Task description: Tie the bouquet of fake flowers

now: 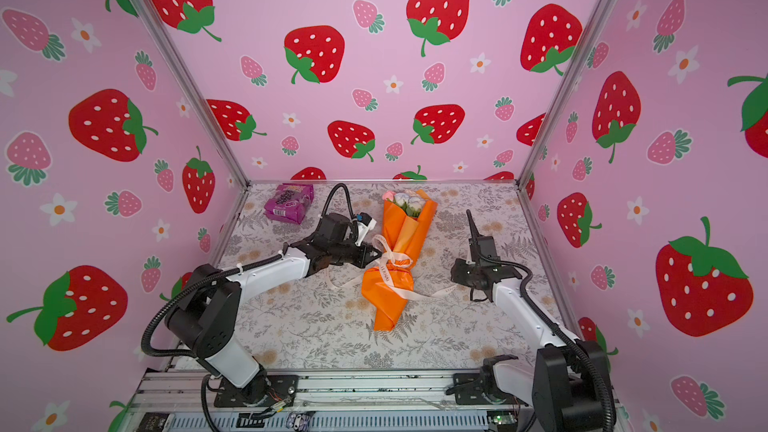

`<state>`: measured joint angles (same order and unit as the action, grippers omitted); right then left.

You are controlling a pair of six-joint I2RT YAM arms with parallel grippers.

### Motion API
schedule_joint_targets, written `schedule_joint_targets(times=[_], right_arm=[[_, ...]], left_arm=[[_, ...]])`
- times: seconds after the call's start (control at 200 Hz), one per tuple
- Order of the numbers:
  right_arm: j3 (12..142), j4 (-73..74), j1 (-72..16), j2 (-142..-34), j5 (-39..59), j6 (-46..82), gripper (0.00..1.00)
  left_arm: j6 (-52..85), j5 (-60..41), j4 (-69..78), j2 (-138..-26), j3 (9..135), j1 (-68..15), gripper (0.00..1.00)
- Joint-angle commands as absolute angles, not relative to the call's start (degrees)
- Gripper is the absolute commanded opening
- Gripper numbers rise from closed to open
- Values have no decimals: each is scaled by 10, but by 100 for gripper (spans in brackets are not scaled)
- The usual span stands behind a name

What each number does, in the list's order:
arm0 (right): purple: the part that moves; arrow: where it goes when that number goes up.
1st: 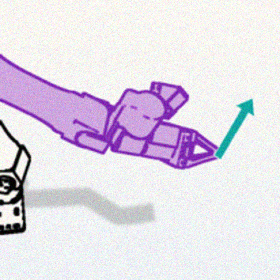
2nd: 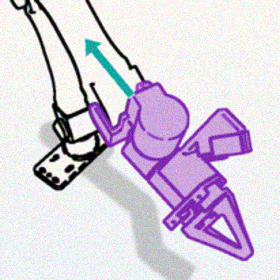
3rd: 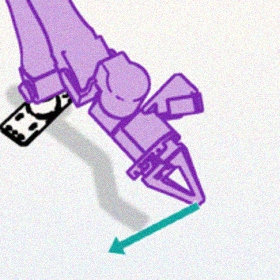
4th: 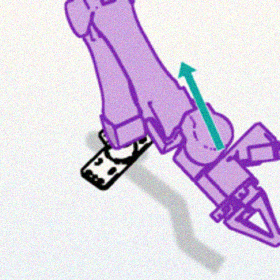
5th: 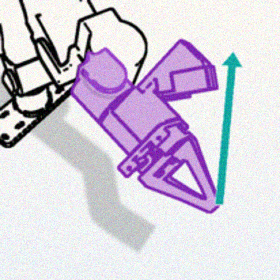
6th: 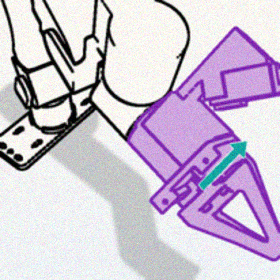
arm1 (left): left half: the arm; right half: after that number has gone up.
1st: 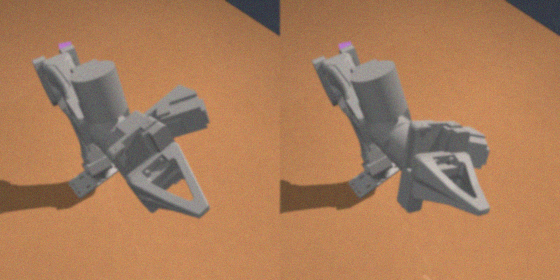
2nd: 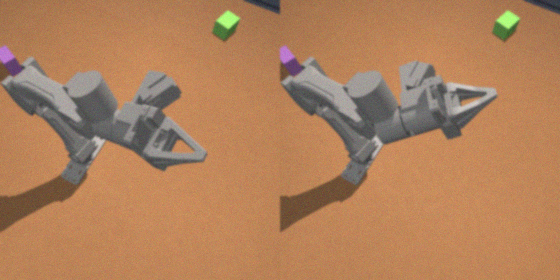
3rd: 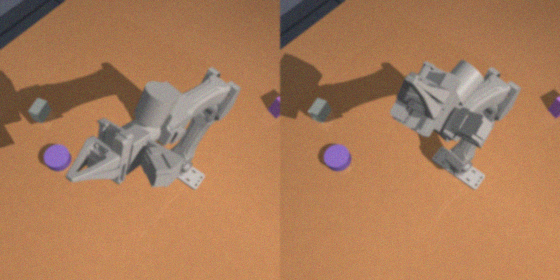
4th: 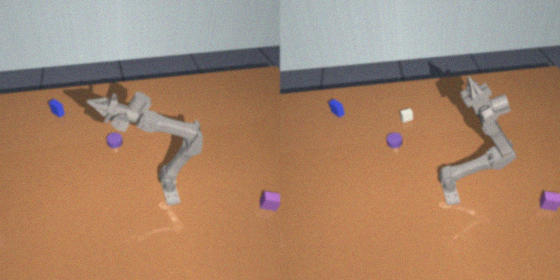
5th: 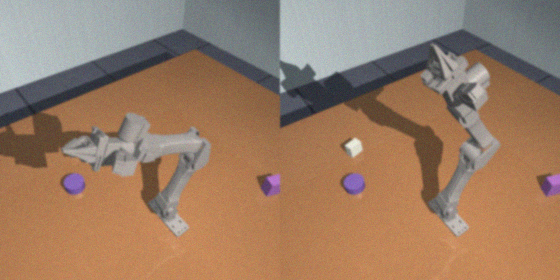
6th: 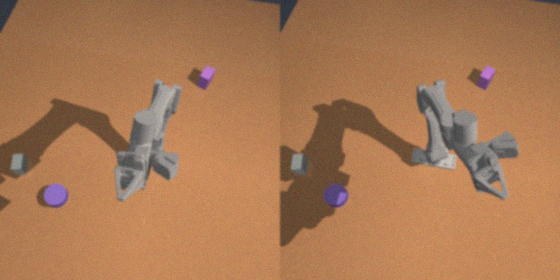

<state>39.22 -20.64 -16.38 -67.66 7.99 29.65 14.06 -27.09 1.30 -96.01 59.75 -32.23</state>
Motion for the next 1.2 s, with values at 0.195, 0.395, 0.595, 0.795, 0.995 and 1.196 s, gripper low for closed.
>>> schedule_joint_targets(times=[0.195, 0.395, 0.595, 0.795, 0.995, 1.196], right_arm=[[388, -166, -354, -671, 172, 200, 57], [360, -149, -432, -674, 150, 171, 63], [363, -144, -435, -700, 136, 130, 68], [389, -131, -433, -748, 135, 108, 70], [396, -125, -427, -770, 166, 113, 55], [400, -149, -421, -732, 146, 125, 18]], left_arm=[[125, -283, -6, -947, 599, -320, 1], [125, -287, -11, -950, 604, -320, 1], [126, -293, -10, -954, 606, -320, 1], [128, -298, -10, -958, 609, -320, 1], [121, -296, -21, -957, 608, -320, 1], [126, -289, -14, -958, 598, -319, 1]])
